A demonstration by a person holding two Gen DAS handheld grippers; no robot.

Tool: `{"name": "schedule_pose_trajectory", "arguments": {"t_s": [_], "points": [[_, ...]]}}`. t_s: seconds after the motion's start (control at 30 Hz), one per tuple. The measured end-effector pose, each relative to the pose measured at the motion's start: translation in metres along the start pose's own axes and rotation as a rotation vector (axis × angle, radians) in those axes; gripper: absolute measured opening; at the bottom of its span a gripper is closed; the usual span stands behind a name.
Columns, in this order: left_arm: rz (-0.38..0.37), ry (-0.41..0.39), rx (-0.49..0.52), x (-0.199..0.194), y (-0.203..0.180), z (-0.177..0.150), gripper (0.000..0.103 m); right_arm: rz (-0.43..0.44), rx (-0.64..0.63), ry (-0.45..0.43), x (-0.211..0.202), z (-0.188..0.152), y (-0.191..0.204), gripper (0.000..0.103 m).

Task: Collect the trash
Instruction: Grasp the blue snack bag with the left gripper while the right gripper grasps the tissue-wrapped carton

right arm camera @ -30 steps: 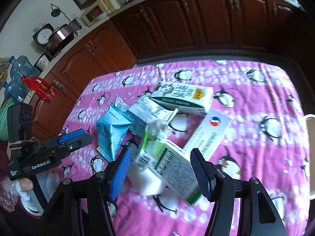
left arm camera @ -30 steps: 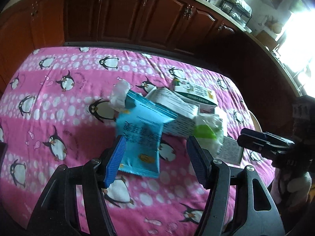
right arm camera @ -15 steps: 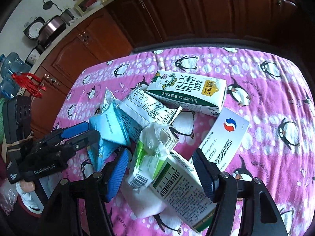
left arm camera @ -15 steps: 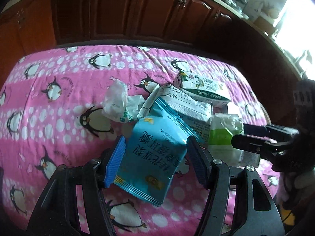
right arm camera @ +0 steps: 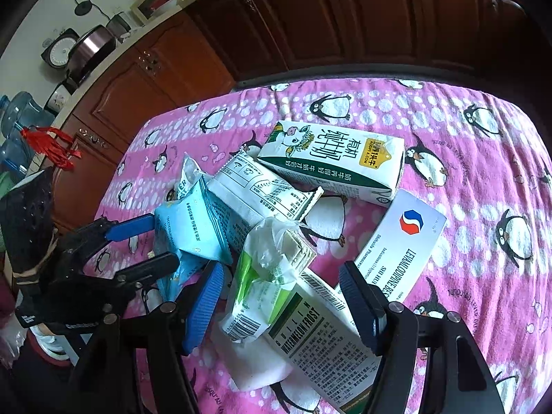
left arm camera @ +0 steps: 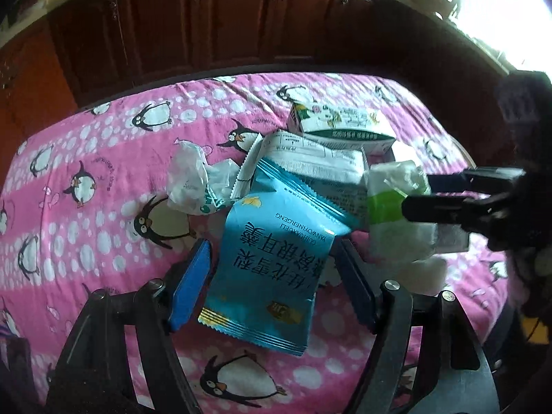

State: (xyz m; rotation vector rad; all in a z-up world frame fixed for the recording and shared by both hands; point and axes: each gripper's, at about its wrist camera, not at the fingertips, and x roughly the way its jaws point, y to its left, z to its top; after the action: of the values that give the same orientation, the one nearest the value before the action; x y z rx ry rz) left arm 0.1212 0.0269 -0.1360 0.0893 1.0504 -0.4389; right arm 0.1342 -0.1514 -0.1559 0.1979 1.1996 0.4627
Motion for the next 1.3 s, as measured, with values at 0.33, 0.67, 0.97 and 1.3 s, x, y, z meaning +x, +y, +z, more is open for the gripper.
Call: {"name": "schedule_pose_trajectory", "arguments": {"t_s": [0.33, 0.67, 0.97, 1.3], "points": [[0.014, 0.004, -0.087, 0.012, 0.005, -0.004, 0.060, -0.012, -0.040, 0.005, 0.012, 0.000, 0.010, 0.041], [0.006, -0.094, -0.137, -0.037, -0.001, -0.010, 0.058, 0.052, -0.066, -0.118, -0.040, -0.004, 0.016, 0.021], [-0.005, -0.160, -0.088, -0.066, -0.043, 0.003, 0.058, 0.040, -0.060, -0.202, -0.090, -0.019, 0.005, 0.021], [-0.051, -0.168, -0.020, -0.061, -0.111, 0.026, 0.058, -0.043, 0.001, -0.271, -0.141, -0.049, -0.047, 0.021]]}}
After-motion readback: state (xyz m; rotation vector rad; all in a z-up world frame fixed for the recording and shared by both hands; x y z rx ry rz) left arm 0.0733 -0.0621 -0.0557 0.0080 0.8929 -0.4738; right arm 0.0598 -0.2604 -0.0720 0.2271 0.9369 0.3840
